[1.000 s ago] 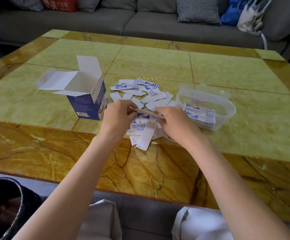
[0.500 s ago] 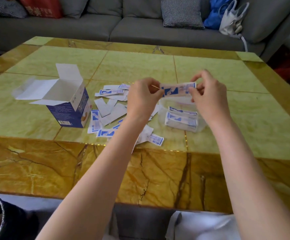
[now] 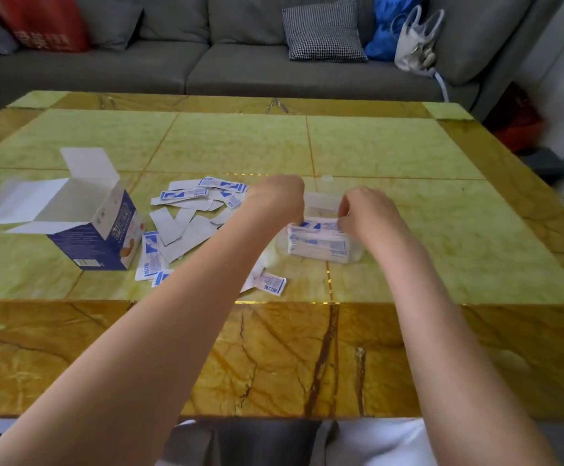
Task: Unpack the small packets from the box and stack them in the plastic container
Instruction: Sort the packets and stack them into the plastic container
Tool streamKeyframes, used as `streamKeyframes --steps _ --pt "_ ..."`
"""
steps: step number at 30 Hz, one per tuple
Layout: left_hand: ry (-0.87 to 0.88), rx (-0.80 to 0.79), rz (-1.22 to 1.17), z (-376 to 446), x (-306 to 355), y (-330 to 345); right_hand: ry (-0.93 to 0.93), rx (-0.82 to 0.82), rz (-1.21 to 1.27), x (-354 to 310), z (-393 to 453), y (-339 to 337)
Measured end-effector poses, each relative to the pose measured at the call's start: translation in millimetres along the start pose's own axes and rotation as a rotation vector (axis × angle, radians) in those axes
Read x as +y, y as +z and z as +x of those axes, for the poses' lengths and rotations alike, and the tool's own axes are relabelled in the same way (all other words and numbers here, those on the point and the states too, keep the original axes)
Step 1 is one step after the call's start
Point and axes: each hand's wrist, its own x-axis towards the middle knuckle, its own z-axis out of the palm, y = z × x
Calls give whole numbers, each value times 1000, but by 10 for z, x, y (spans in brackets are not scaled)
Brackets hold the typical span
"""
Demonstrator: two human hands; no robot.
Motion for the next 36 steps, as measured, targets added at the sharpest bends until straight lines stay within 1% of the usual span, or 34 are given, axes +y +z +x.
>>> streamKeyframes --steps 3,8,17,23,25,27,29,31,33,36 --pt "-16 -30 83 -3 59 -18 -15 4 -24 -9 -23 1" --pt "-65 -170 20 3 152 -79 -25 0 -29 -4 -60 -11" --pt "-40 -215 -66 -59 147 -111 -26 -17 -33 -22 -107 -51" --pt "-51 -238 -70 -54 178 -118 -7 -22 -12 -43 -142 -78" --pt "-49 -202 -100 -63 173 -137 -7 -4 3 -42 -124 -95" --pt "-28 -109 -178 -66 128 -182 -50 50 22 -68 -90 -127" --pt "-7 -4 -276 -87 49 -242 -143 118 58 -152 -81 -178" --pt "1 85 -349 -168 -77 -277 -283 131 140 -305 -141 -206" --pt "-17 148 -378 -282 -248 -261 -402 70 222 -483 -242 -172" --pt "-92 158 -344 -494 -588 -102 -496 -73 208 -741 -373 78"
